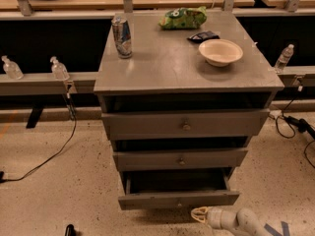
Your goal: Close bottom drawer
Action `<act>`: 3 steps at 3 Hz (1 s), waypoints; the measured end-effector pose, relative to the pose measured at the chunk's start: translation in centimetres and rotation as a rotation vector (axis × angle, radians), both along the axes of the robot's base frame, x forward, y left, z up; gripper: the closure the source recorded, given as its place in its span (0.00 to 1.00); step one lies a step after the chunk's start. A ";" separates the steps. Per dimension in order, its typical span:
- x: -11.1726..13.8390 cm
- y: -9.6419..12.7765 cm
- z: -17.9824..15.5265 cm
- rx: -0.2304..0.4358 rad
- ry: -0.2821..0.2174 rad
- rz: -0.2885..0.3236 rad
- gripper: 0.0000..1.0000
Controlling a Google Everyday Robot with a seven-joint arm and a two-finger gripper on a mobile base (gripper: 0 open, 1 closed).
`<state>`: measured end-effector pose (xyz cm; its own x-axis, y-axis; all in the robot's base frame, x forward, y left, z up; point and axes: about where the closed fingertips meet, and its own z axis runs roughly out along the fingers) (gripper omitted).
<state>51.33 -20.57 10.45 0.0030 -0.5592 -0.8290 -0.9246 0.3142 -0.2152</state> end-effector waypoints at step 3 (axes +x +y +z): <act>7.0 -0.5 3.1 -0.053 -0.049 0.005 1.00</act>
Offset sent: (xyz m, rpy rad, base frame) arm 0.1468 -0.0022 0.0681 -0.1277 -0.0973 0.0213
